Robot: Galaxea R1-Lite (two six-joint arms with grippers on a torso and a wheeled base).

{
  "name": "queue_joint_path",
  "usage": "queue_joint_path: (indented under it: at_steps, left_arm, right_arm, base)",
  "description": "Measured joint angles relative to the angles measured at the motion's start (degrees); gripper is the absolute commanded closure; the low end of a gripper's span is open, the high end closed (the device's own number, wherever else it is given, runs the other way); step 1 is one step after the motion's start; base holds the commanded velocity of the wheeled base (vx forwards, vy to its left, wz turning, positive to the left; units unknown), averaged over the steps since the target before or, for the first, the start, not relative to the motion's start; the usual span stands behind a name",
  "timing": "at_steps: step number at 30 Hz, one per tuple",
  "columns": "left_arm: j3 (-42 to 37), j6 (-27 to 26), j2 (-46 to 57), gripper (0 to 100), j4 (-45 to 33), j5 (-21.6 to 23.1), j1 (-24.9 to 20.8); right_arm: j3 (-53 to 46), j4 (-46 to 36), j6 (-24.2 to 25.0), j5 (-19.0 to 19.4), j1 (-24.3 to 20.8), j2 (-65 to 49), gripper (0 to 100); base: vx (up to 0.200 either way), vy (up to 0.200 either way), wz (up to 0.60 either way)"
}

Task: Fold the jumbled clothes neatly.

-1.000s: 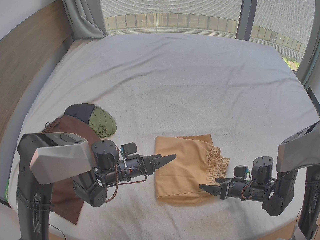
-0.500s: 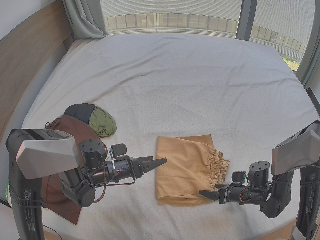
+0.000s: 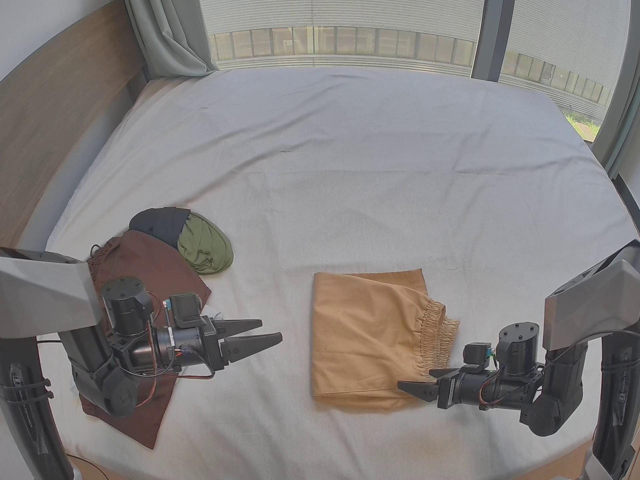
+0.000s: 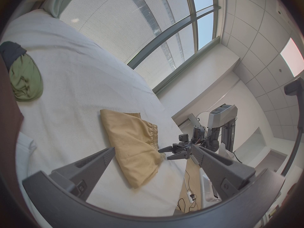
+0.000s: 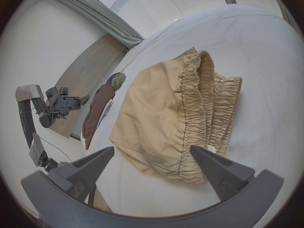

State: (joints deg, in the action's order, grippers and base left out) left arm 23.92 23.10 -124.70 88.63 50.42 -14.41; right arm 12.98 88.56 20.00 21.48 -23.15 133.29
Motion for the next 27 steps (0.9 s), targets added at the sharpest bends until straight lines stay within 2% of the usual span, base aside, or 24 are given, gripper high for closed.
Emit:
queue_joint_path:
  at_steps: [9,16,21,27]
  left_arm:
    - [-3.6,-7.1,2.3,0,0.0,0.4,0.7]
    - [-3.5,-7.6,2.3,0,0.0,0.4,1.0]
    - [-3.5,-7.6,2.3,0,-0.1,0.4,1.1]
    - [-3.4,-7.7,2.3,0,-0.1,0.4,1.1]
  right_arm:
    - [2.1,-0.1,0.3,0.0,1.4,-4.9,0]
    - [6.1,-0.1,0.4,-0.7,4.9,-6.4,0]
    - [8.7,0.0,1.3,-2.7,5.4,-5.7,0]
    - [10.7,0.1,1.6,-2.9,5.5,-3.6,0]
  base:
    - [0.0,0.0,0.0]
    - [0.0,0.0,0.0]
    - [0.0,0.0,0.0]
    - [0.0,0.0,0.0]
